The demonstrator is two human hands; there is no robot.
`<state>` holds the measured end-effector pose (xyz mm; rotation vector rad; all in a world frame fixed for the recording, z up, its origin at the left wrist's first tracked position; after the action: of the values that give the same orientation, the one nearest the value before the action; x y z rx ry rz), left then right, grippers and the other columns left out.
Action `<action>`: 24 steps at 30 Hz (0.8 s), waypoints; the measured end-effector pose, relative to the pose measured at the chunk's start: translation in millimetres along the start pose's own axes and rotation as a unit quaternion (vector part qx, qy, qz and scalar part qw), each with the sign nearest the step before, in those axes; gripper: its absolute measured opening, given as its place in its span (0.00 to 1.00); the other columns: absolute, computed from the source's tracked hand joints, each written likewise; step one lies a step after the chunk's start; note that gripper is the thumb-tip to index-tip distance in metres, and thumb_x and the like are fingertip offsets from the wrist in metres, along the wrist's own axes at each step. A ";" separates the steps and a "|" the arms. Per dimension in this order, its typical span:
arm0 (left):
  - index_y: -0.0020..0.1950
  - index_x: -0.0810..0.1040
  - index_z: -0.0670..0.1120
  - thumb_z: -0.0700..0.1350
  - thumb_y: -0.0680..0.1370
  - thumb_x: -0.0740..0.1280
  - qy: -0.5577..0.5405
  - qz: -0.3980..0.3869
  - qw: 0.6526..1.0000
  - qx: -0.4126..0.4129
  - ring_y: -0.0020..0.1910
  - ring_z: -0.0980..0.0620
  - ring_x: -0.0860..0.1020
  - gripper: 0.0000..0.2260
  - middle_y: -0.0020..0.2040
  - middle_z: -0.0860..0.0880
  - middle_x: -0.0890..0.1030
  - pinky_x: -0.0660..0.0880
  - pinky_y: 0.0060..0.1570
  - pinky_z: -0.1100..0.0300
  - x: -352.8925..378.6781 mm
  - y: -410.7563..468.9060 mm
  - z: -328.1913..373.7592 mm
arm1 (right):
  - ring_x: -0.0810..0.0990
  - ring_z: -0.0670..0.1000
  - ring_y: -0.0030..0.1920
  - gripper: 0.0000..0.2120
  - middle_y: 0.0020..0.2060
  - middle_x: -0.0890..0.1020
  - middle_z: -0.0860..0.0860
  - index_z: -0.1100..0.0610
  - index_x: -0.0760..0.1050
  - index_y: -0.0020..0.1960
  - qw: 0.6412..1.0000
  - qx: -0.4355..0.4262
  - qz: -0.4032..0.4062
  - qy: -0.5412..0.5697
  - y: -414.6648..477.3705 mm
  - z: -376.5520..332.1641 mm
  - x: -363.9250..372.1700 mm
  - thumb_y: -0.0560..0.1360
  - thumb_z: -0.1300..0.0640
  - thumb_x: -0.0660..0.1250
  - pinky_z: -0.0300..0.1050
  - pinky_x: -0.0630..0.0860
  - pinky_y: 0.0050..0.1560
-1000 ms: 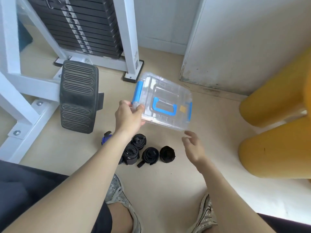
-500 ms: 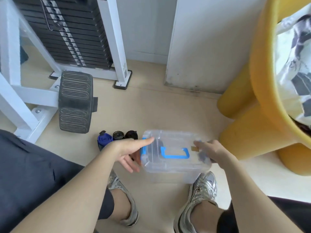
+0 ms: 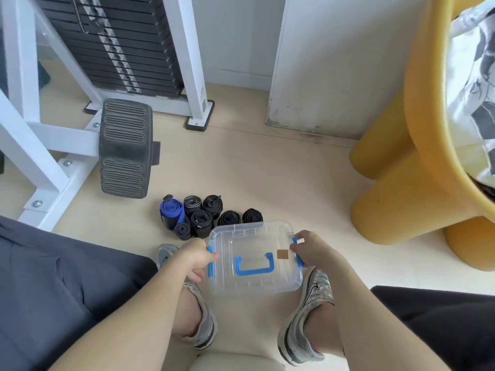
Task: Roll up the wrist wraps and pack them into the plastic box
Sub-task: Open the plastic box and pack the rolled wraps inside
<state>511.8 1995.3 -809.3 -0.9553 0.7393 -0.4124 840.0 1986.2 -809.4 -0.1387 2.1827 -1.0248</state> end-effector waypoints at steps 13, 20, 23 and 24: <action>0.70 0.78 0.40 0.31 0.87 0.53 -0.203 0.005 0.979 -0.028 0.57 0.38 0.86 0.18 0.69 0.39 0.82 0.88 0.40 0.47 2.9 15.2 -2.8 | 0.79 0.51 0.51 0.12 0.47 0.81 0.48 0.50 0.81 0.55 0.947 -0.217 -0.019 -0.234 -34.3 -65.6 33.2 0.74 0.49 0.78 0.46 0.78 0.54; 0.79 0.70 0.37 0.31 0.86 0.55 -0.189 0.038 0.981 -0.036 0.55 0.32 0.87 0.21 0.79 0.36 0.72 0.88 0.47 0.43 2.0 23.3 -8.5 | 0.82 0.56 0.52 0.40 0.55 0.79 0.53 0.57 0.74 0.64 0.788 -0.314 -0.040 -0.528 -61.2 -79.8 97.5 0.65 0.34 0.84 0.49 0.74 0.52; 0.70 0.77 0.37 0.32 0.86 0.55 -0.181 0.048 0.982 -0.011 0.54 0.34 0.87 0.16 0.72 0.37 0.78 0.88 0.49 0.43 3.1 24.0 -9.9 | 0.82 0.56 0.53 0.34 0.55 0.79 0.54 0.59 0.74 0.65 0.763 -0.336 0.001 -0.553 -60.9 -77.3 102.6 0.70 0.41 0.82 0.49 0.73 0.51; 0.64 0.79 0.38 0.33 0.86 0.55 -0.178 0.052 0.983 -0.001 0.54 0.36 0.87 0.14 0.68 0.37 0.81 0.87 0.50 0.41 3.6 23.9 -10.7 | 0.82 0.56 0.53 0.32 0.55 0.79 0.54 0.58 0.74 0.65 0.769 -0.334 0.006 -0.545 -60.5 -75.4 103.2 0.70 0.43 0.82 0.48 0.72 0.49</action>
<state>506.6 1999.4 -834.9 -0.9564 0.4605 -0.1425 703.4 1954.2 -791.4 -0.8209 1.3022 0.0202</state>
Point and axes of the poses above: each hand's wrist, its own y-axis towards the middle knuckle, its own x-axis out of the palm, z = x × y, the point moved 1 cm from there along y, towards the middle knuckle
